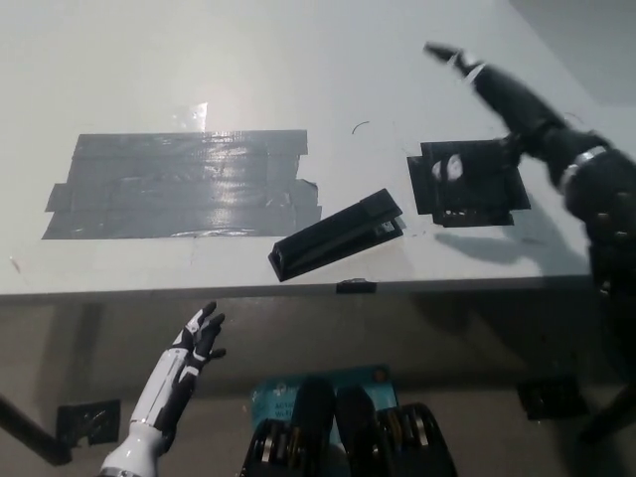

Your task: A person hands a stapler to the robot and the robot grabs it with its right hand and places it on the desk infront of it

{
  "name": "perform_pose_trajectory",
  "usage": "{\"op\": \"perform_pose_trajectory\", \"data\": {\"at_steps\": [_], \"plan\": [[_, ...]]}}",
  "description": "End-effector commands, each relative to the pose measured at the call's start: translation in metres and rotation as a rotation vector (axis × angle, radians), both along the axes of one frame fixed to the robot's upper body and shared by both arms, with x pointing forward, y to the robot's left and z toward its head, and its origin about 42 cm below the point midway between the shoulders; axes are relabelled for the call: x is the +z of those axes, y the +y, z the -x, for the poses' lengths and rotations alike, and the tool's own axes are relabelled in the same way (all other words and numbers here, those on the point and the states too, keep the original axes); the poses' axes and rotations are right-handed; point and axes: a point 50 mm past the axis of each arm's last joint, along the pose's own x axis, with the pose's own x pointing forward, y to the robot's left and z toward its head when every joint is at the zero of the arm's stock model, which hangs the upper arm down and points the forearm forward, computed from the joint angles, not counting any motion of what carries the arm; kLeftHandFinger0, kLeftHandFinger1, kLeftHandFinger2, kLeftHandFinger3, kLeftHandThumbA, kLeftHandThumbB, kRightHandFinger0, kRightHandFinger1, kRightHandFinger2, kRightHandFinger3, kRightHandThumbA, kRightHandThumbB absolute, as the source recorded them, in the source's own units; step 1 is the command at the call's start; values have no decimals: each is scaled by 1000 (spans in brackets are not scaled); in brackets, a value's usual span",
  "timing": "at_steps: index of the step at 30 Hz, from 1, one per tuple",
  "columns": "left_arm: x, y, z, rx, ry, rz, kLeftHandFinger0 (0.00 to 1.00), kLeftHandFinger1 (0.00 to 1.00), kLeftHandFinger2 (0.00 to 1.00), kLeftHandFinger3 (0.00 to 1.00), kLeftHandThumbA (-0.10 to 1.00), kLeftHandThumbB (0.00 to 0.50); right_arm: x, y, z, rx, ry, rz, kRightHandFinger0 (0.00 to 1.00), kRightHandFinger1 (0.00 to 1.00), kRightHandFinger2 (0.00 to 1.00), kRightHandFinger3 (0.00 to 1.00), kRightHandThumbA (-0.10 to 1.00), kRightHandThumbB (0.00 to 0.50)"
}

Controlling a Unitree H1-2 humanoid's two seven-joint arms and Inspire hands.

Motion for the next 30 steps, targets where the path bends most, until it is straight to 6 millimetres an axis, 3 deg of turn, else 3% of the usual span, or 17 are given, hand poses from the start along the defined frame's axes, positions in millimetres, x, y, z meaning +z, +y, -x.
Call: {"op": "perform_pose_trajectory", "data": {"at_steps": [1,2,3,5,7,9,10,12,14,17,19,22,26,30], "plan": [[15,3,-10,-6,-49,2,903,1000,1000,1000,971,420,48,-33,119,97,-378,-292,1000,1000,1000,1000,1000,355],[14,3,-9,-6,-47,3,903,1000,1000,1000,972,418,41,-33,127,102,-373,-314,1000,1000,1000,1000,1000,356],[12,2,-7,-6,-44,5,913,1000,1000,1000,981,424,18,-32,142,108,-324,-396,1000,1000,1000,1000,1000,347],[10,2,-5,-3,-39,15,927,1000,1000,1000,970,424,-6,-31,155,99,-260,-474,1000,1000,1000,1000,1000,333],[8,2,-2,2,-36,16,931,1000,1000,1000,978,437,-22,-29,162,89,-207,-528,1000,1000,1000,1000,1000,343],[5,3,2,9,-27,20,945,1000,1000,1000,986,458,-49,-27,168,66,-140,-567,1000,1000,1000,1000,1000,309],[0,3,9,15,-13,18,946,1000,1000,1000,997,459,-77,-26,174,40,-65,-601,1000,1000,1000,1000,1000,310],[-3,3,13,17,-5,17,945,1000,1000,1000,999,459,-92,-26,177,25,-19,-628,1000,1000,1000,1000,1000,307],[-9,2,20,12,7,23,944,1000,1000,1000,1000,465,-138,-27,185,-20,84,-683,1000,1000,1000,1000,1000,217],[-15,1,25,7,18,29,962,1000,1000,1000,1000,470,-167,-28,192,-70,140,-704,1000,1000,1000,1000,1000,188],[-20,0,30,5,32,36,980,1000,1000,1000,1000,466,-203,-27,191,-123,209,-730,1000,1000,1000,1000,1000,149],[-23,0,35,12,33,26,964,1000,1000,1000,1000,457,-230,-27,184,-157,265,-696,1000,1000,1000,1000,1000,148],[-25,2,37,21,39,18,946,1000,1000,1000,1000,461,-239,-24,179,-156,305,-648,1000,1000,1000,1000,1000,112],[-25,1,37,21,35,18,945,1000,1000,1000,1000,458,-240,-24,177,-151,309,-634,1000,1000,1000,1000,994,109]]}}
